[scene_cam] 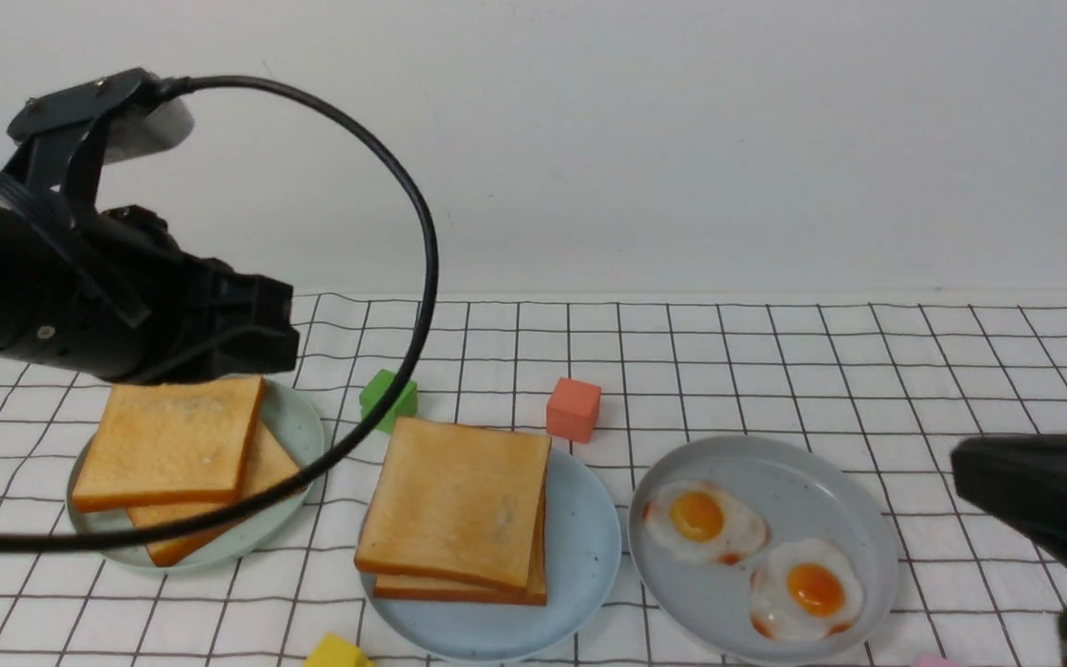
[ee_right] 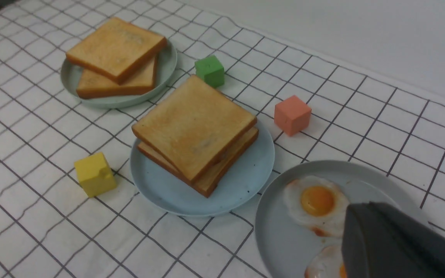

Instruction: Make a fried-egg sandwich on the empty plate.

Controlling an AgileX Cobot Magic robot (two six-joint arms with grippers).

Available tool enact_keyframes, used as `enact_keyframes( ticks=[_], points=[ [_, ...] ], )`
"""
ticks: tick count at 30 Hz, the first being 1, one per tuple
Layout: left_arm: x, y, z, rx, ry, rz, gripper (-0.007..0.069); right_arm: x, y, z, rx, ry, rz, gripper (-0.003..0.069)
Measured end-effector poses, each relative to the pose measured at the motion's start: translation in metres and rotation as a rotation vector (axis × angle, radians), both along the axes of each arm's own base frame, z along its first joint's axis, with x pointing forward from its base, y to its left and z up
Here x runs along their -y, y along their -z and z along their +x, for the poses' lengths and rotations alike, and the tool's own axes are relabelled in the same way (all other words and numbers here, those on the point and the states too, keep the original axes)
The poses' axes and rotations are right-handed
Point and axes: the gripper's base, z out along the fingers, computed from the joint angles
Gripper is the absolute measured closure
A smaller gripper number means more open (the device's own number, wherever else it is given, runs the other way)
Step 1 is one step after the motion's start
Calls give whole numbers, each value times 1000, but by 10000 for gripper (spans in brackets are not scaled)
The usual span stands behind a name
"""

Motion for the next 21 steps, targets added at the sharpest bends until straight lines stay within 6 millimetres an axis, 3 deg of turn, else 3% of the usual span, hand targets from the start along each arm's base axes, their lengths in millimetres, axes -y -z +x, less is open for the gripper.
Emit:
enact_keyframes(
  ticks=[2, 6, 9, 11, 13, 15, 17, 21],
  points=[
    [0, -2, -7, -6, 14, 2, 638, 4, 4, -7, 9, 9, 24, 667],
    [-5, -10, -52, -22, 52, -15, 638, 19, 14, -30, 85, 24, 67, 665],
    [-10, -2, -92, -44, 37, -47, 638, 26, 19, -41, 131, 28, 81, 662],
    [-13, 9, -108, -69, 34, -54, 638, 28, 21, -44, 142, 28, 87, 662],
    [-18, 29, -143, -62, 37, -62, 638, 31, 21, -50, 167, 28, 102, 660],
    [-22, 44, -165, -46, 41, -64, 638, 32, 20, -51, 176, 28, 107, 659],
    [-25, 56, -178, -15, 46, -47, 638, 32, 20, -52, 178, 28, 108, 658],
    [-32, 59, -191, 126, 57, 22, 638, 32, 20, -52, 179, 28, 109, 655]
  ],
)
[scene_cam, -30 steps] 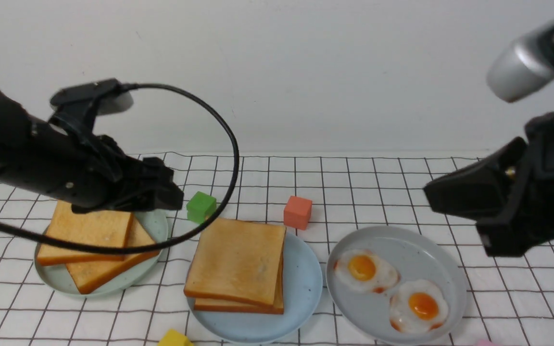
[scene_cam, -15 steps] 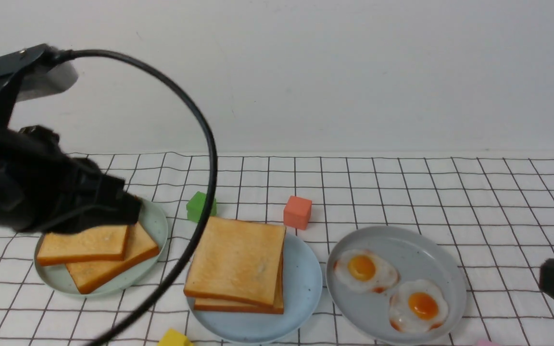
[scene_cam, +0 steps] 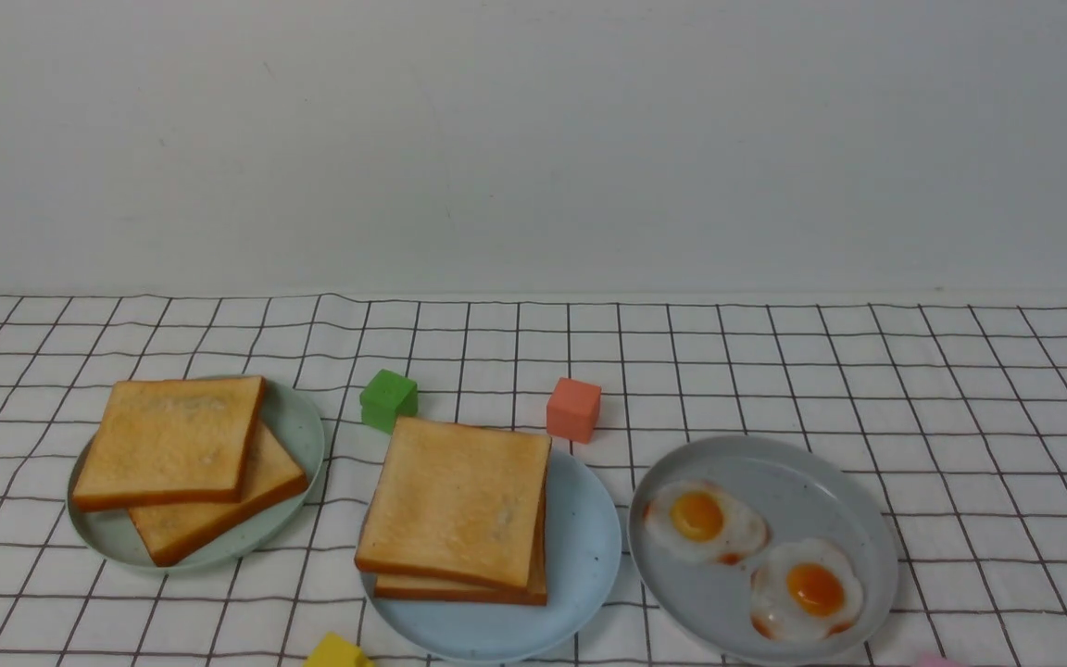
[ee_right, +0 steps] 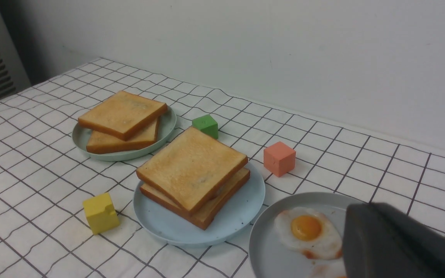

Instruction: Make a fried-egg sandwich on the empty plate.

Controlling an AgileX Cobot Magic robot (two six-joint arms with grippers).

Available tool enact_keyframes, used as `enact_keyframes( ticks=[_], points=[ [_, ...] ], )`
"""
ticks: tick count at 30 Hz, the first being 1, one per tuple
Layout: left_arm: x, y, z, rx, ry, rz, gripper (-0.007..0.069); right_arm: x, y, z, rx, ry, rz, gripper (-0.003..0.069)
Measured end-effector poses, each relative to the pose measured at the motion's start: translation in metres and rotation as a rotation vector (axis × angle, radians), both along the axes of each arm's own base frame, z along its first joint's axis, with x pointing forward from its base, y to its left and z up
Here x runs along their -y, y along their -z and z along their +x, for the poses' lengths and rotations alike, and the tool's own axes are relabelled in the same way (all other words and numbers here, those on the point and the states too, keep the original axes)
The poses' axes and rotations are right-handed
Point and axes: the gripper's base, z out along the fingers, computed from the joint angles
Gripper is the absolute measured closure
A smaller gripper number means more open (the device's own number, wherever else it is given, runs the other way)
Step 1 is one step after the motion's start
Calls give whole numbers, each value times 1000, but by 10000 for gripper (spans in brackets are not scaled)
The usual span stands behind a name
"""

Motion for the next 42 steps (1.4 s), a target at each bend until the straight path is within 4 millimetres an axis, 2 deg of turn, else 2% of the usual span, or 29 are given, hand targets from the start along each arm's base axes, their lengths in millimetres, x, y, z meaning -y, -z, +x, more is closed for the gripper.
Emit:
enact_keyframes(
  ticks=[2, 5, 16, 20, 23, 26, 27, 29, 30, 33, 34, 42],
  points=[
    [-4, -5, -5, 125, -18, 25, 638, 0, 0, 0, 1, 0, 0, 655],
    [-7, -9, -7, 196, -38, 23, 638, 0, 0, 0, 1, 0, 0, 652],
    [-7, -9, -7, 206, -40, 32, 638, 0, 0, 0, 0, 0, 1, 645],
    [-12, -4, -10, 264, -74, 59, 638, 0, 0, 0, 0, 0, 1, 645],
    [-25, 10, -12, 356, -237, 45, 638, 0, 0, 0, -1, 0, 1, 644],
    [-33, 33, -7, 366, -369, 19, 638, 0, 0, 0, -1, 0, 1, 643],
    [-38, 51, -4, 363, -442, 1, 638, 0, 0, 0, -1, 0, 1, 643],
    [-42, 71, -3, 358, -493, -8, 638, 0, 0, 0, -1, 0, 0, 643],
    [-42, 74, -3, 355, -497, -14, 638, 0, 0, 0, -1, 0, 0, 643],
    [-41, 107, -1, 317, -492, 12, 638, 0, 0, 0, 0, 1, 0, 641],
    [-40, 112, -1, 310, -472, 21, 637, 0, 0, 0, -1, 0, 0, 640],
    [-37, 111, 0, 352, -419, 41, 636, 0, 0, 0, 0, 0, 0, 631]
  ],
)
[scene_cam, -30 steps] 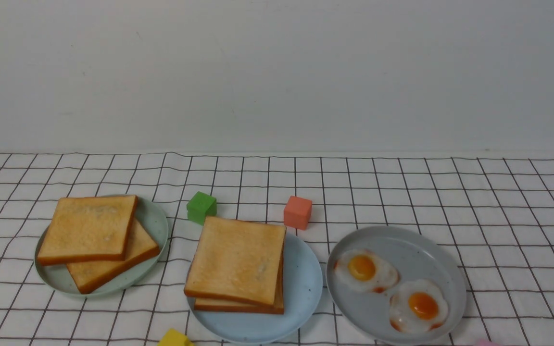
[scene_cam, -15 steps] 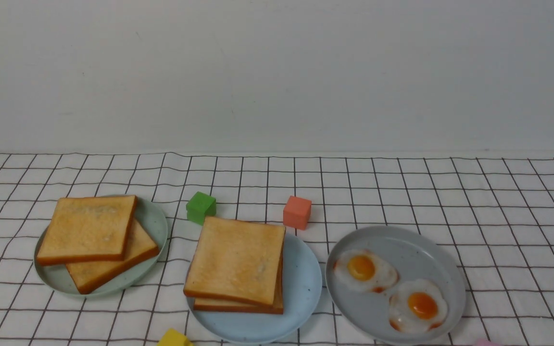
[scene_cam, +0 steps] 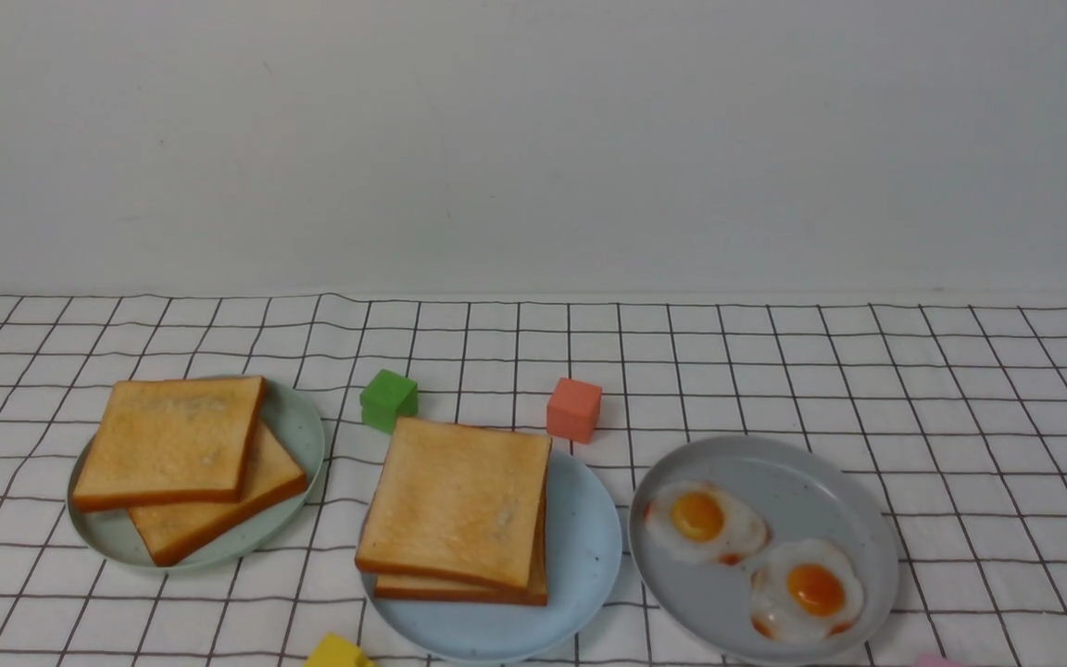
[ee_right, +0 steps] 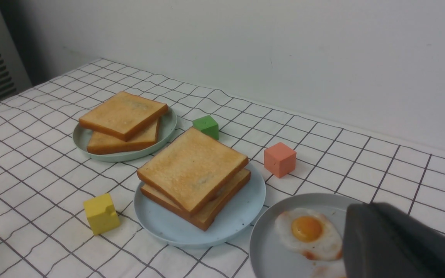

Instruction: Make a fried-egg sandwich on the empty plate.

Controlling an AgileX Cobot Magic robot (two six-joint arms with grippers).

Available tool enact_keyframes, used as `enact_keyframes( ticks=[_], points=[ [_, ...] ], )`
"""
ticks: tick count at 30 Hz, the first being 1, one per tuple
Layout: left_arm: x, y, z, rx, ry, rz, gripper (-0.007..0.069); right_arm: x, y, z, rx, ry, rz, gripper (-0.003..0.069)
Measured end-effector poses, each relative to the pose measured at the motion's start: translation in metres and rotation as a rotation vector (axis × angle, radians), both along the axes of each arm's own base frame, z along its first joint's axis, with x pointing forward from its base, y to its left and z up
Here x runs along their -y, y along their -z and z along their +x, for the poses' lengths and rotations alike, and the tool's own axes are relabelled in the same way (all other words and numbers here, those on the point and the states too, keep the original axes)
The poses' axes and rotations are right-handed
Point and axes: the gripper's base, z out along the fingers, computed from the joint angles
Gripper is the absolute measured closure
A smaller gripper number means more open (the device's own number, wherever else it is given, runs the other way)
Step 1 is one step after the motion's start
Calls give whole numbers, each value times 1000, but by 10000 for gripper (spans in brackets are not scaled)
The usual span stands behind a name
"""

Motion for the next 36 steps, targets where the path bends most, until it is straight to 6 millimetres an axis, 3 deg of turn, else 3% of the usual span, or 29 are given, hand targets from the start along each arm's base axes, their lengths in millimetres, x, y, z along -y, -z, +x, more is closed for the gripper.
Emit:
enact_keyframes(
  ticks=[30, 36],
  points=[
    [0, 0, 1, 8, -11, -41, 618, 0, 0, 0, -1, 1, 0, 608],
    [0, 0, 1, 8, -11, -41, 611, 13, 0, -1, 22, 159, -7, 601]
  ],
)
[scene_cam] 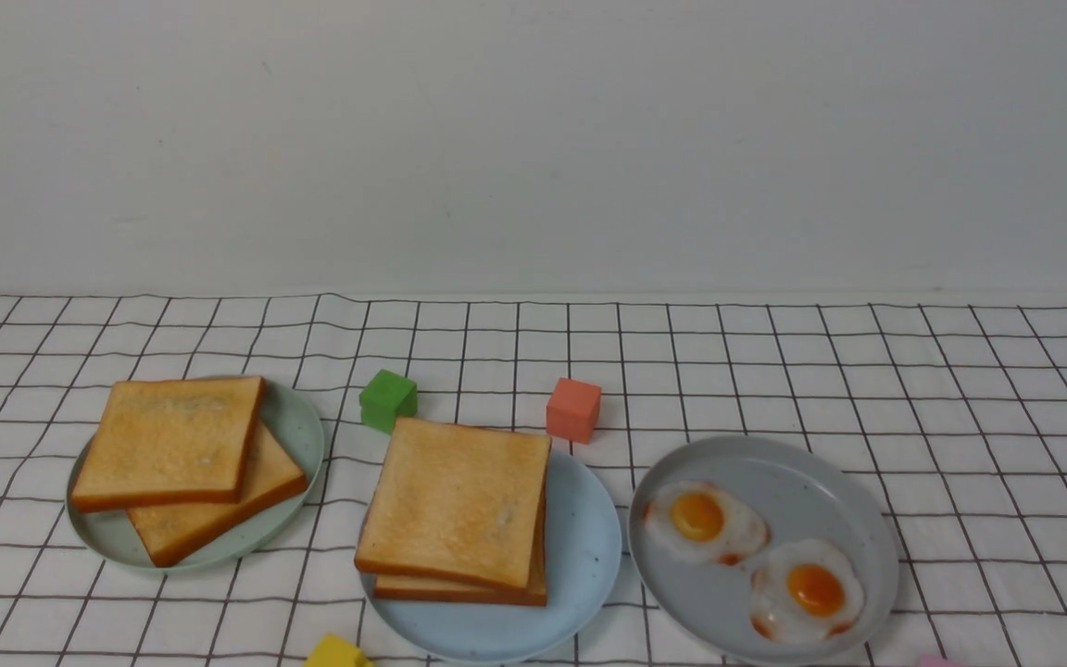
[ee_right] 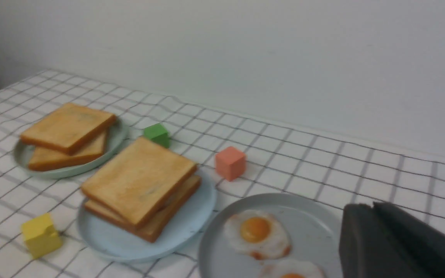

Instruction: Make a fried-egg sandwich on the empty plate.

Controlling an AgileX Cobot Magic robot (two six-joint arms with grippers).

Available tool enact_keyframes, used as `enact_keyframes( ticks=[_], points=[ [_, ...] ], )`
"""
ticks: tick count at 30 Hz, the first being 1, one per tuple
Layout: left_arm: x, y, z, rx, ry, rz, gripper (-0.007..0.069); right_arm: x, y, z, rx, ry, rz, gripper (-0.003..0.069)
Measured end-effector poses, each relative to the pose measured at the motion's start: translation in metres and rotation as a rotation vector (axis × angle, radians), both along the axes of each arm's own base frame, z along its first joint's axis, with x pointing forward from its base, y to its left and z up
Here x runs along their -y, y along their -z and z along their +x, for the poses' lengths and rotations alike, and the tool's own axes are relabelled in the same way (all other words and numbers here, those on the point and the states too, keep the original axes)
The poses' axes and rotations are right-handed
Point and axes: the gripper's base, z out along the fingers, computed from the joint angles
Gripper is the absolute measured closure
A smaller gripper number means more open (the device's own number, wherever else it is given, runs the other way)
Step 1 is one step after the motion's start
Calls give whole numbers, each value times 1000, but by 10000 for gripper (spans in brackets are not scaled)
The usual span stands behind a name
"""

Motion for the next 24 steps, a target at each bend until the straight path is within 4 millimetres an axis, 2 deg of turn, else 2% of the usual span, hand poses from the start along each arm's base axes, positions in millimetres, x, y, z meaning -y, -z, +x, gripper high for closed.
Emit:
enact_keyframes(
  ticks=[5, 11, 12, 14, 24],
  points=[
    [0, 0, 0, 0, 0, 0, 606, 12, 17, -7, 14, 160, -16, 594],
    [0, 0, 0, 0, 0, 0, 600, 21, 93, -10, -79, 291, -90, 582],
    [0, 0, 0, 0, 0, 0, 600, 21, 96, -10, -81, 297, -90, 581],
    [0, 0, 0, 2, 0, 0, 596, 22, 126, -7, -150, 322, -104, 577],
    [0, 0, 0, 3, 0, 0, 587, 23, 127, -6, -139, 333, -105, 564]
  ],
)
